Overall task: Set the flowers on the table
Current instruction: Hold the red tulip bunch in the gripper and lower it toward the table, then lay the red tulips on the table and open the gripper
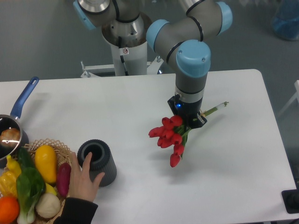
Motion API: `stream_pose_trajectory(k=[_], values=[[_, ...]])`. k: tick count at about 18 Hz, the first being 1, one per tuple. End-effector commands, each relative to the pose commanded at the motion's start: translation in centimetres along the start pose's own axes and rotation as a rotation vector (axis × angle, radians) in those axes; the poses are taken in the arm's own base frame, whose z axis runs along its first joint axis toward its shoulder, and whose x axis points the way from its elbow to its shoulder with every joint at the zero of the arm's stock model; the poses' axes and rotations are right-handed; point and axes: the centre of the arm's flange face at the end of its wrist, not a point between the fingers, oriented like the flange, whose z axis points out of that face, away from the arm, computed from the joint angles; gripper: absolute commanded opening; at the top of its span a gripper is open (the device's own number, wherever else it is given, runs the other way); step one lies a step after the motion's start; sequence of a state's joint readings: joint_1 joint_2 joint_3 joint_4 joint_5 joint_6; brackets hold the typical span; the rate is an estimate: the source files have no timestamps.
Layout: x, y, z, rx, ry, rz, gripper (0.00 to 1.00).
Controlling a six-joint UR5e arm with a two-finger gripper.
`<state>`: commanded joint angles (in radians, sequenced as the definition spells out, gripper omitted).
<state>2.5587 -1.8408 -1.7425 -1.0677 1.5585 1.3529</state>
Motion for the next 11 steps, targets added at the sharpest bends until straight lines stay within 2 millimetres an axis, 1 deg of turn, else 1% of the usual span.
stream_pose_trajectory(k=[1,2,5,7,8,9,11], values=[[0.1,0.0,0.2,0.001,0.003,0.0,0.96],[0.0,-0.1,0.7,-0.001,0.011,-0.003,1.0],[0.1,-0.3,1.1,-0.004,0.018,0.001,1.0],[-0.2,-0.4,2.0,-0.004,0.027,0.007,1.0],[-0.5,-0.4,2.1,-0.005,0.024,0.01,1.0],[-1.2,0.0,1.9,-0.003,0.014,0.003,1.0],[-2.3,1.6,1.4,0.0,-0.005,-0.027,1.0]])
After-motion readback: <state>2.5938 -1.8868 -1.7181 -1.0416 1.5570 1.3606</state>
